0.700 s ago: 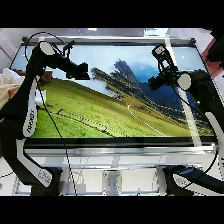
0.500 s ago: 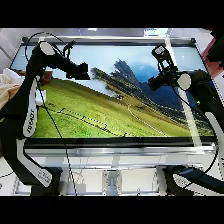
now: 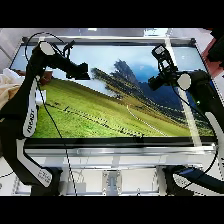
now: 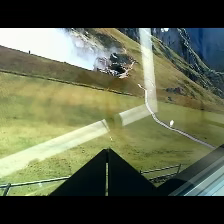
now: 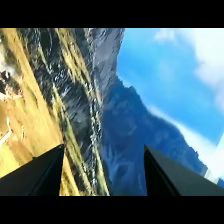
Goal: Fold the shirts.
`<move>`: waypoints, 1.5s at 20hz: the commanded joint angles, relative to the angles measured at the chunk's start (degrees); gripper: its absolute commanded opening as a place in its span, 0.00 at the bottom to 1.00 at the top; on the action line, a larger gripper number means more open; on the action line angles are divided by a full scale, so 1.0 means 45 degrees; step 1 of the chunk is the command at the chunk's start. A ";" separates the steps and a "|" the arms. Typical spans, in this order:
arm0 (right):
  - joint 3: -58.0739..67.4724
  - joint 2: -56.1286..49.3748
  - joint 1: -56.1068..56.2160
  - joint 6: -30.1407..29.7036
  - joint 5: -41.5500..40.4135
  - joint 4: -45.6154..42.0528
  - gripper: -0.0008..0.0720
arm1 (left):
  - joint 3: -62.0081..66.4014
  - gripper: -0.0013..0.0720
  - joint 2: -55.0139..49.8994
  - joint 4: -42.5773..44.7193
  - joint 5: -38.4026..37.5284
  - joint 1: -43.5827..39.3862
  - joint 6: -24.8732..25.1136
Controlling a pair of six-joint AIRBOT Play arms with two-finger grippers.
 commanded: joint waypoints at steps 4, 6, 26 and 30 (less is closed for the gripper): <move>0.0000 -0.0005 0.0010 0.0058 -0.2526 0.0651 0.77 | 0.0000 0.05 -0.0010 0.0155 0.0928 0.0010 0.0389; 0.0000 -0.0005 0.0015 0.0053 -0.2531 0.1166 0.77 | 0.0000 0.13 -0.0005 0.1559 0.1632 0.0015 0.1137; 0.0000 -0.0005 0.0015 0.1865 -0.0539 0.2516 0.77 | 0.0024 0.91 0.0024 1.1409 0.1200 0.7213 -0.1219; 0.0000 -0.0005 0.0015 0.2778 -0.0544 0.2647 0.77 | 0.0024 0.91 -0.0005 1.0608 0.1316 0.7480 -0.1132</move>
